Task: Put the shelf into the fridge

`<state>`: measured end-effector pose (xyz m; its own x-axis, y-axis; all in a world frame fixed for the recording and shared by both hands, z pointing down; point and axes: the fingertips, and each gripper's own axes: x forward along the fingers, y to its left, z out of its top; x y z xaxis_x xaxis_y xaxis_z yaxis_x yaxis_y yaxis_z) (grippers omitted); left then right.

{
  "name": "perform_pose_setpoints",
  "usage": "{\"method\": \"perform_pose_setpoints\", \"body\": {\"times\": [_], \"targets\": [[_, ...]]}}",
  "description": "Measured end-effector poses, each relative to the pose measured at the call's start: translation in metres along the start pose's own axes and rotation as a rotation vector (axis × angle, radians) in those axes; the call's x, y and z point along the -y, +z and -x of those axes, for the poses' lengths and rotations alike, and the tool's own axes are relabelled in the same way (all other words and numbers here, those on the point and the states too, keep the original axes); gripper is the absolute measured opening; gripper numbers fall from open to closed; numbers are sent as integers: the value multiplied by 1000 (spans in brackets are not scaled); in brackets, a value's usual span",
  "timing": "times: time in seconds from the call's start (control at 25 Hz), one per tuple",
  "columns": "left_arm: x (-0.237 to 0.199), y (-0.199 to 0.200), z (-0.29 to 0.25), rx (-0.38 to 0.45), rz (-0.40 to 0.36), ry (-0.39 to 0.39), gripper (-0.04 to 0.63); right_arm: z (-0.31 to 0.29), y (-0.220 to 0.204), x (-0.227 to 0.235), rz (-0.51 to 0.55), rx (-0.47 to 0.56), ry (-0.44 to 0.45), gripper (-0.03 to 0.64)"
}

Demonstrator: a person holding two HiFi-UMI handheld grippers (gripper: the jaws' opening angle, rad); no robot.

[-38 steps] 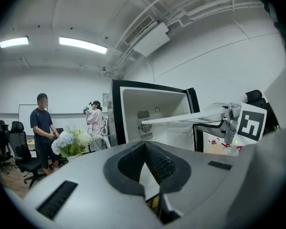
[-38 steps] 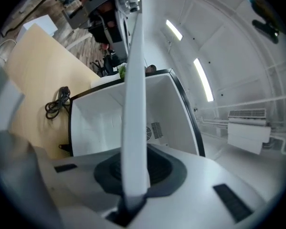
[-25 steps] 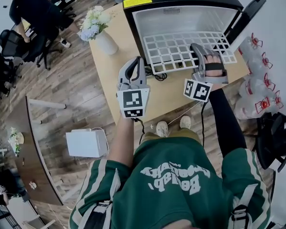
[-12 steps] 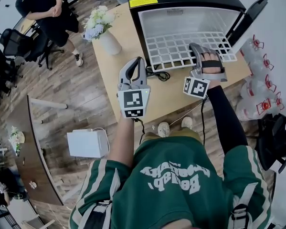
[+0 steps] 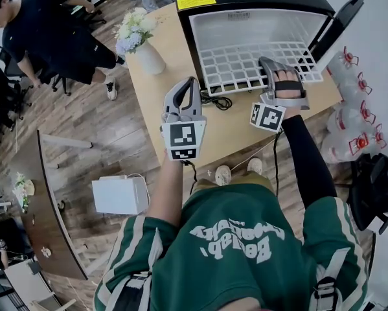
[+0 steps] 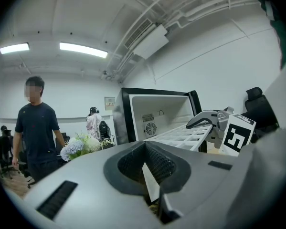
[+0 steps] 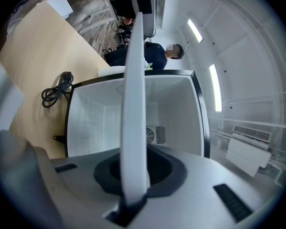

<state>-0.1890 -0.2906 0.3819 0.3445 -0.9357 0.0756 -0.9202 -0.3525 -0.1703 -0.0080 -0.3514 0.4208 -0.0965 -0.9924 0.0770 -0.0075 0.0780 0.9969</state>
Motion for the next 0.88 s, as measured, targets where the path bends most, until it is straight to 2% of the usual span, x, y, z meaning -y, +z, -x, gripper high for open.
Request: {"method": "perform_pose_setpoints", "body": {"times": [0.6, 0.88], "targets": [[11, 0, -13, -26, -36, -13, 0, -10, -6, -2, 5, -7, -14, 41], [16, -1, -19, -31, -30, -7, 0, -14, -8, -5, 9, 10, -32, 40]]}}
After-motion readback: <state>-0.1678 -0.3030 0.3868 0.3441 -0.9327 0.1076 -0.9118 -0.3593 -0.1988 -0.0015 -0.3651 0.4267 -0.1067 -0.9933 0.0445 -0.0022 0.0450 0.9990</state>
